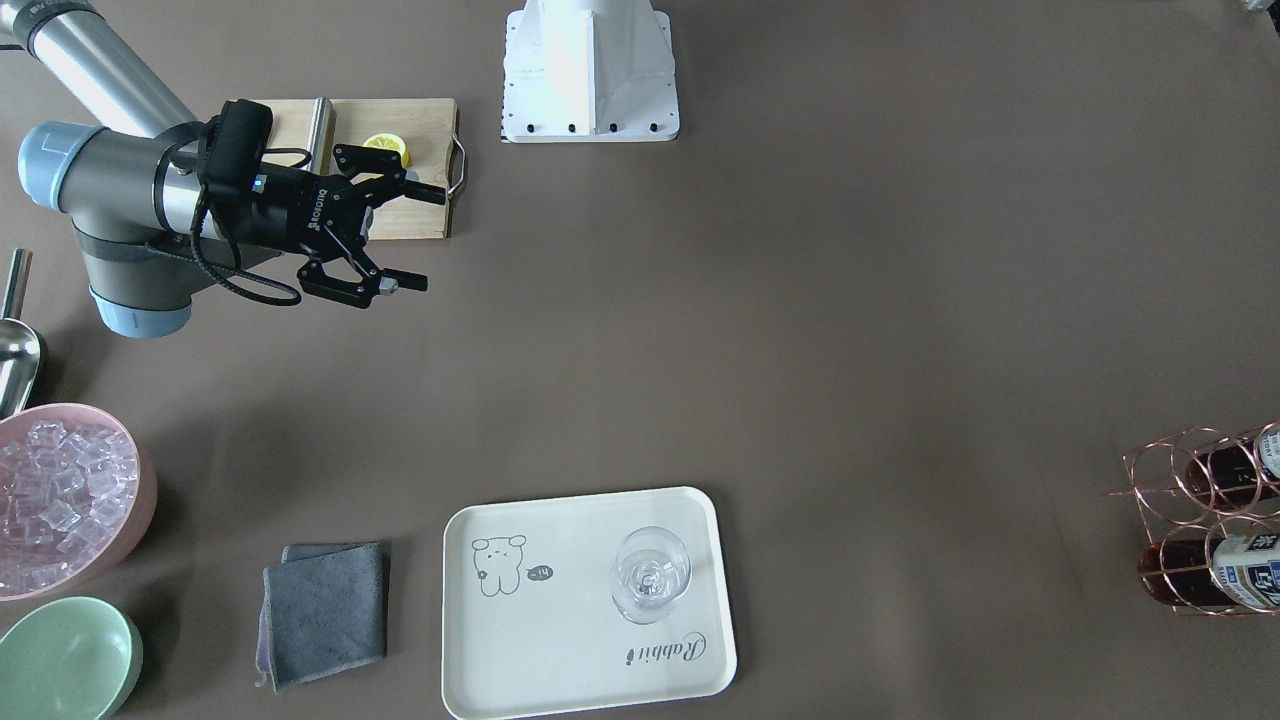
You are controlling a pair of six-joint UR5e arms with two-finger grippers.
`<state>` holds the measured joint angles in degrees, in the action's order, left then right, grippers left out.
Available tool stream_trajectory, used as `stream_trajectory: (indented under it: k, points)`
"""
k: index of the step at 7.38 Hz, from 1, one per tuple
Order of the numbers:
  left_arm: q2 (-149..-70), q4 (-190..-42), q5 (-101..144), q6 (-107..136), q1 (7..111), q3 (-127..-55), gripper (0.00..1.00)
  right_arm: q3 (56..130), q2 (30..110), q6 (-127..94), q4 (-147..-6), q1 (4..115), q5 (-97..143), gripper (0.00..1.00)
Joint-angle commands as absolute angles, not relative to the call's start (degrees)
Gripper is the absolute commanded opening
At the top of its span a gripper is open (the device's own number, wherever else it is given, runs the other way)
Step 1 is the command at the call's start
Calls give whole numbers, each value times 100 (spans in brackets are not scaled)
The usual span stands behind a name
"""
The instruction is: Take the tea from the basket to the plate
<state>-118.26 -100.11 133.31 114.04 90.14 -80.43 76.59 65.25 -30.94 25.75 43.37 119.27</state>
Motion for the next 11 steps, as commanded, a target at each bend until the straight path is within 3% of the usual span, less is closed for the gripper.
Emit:
stream_trajectory:
  k: [1,6,7,9,11]
  points:
    - [-11079,-8809,13412,12010,9018,-10439,0,7655,6547,-3111,2575,4411,12533,99]
    - [-11118,-6806,13017,14593,7414,-13408,0,7699,6556,-3120,2575,4447,12533,99]
    - [-11153,-6777,13017,15199,6905,-13499,0,7691,6565,-3120,2575,4439,12525,99]
    - [-12342,-6341,12151,16326,5693,-13369,0,7699,6592,-3129,2601,4465,12533,99]
    - [-13285,-6205,11498,16629,4785,-12660,0,7699,6609,-3129,2619,4482,12533,99]
